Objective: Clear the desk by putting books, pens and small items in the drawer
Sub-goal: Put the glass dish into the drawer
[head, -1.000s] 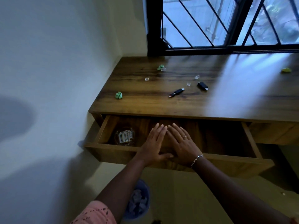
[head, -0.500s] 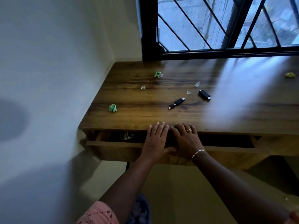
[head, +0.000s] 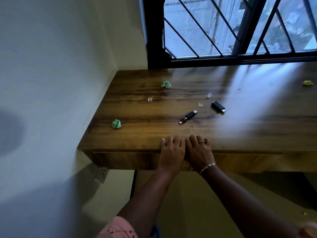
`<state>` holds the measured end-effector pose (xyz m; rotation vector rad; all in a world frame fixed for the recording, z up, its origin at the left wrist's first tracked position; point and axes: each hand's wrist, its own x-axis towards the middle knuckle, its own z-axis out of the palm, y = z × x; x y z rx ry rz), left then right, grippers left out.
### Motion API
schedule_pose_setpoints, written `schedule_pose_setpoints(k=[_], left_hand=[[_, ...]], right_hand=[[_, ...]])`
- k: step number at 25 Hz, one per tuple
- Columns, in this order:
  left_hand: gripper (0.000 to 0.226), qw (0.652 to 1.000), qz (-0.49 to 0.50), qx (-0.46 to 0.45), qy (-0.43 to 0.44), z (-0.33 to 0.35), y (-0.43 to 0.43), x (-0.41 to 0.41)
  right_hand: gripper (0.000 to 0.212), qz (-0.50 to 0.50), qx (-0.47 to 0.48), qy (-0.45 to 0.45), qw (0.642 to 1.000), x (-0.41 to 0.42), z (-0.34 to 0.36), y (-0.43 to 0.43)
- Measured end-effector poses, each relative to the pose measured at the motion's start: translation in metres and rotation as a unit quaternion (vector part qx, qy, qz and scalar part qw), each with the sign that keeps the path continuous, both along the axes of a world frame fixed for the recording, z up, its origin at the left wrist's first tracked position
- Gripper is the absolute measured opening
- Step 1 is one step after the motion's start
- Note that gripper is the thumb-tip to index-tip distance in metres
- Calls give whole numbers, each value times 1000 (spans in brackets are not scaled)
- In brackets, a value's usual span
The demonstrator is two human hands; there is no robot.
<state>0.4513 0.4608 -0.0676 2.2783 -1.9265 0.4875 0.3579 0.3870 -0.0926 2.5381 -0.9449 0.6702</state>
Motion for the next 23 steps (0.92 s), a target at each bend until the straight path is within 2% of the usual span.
schedule_pose_setpoints(k=[4, 10, 14, 17, 20, 23], left_hand=[[26, 999, -6, 26, -20, -3, -5, 1], [35, 999, -6, 51, -18, 0, -4, 1], [36, 997, 3, 83, 7, 11, -4, -6], [32, 996, -33, 81, 20, 22, -1, -1], [31, 993, -56, 65, 77, 31, -3, 12], [33, 995, -48, 23, 89, 36, -11, 10]], right_hand=[[21, 2, -32, -51, 998, 2, -2, -3], [20, -16, -32, -43, 998, 2, -4, -2], [24, -11, 24, -11, 1000, -6, 4, 2], [33, 42, 92, 29, 994, -20, 15, 2], [46, 93, 137, 71, 984, -41, 23, -4], [38, 116, 146, 54, 981, -60, 30, -14]])
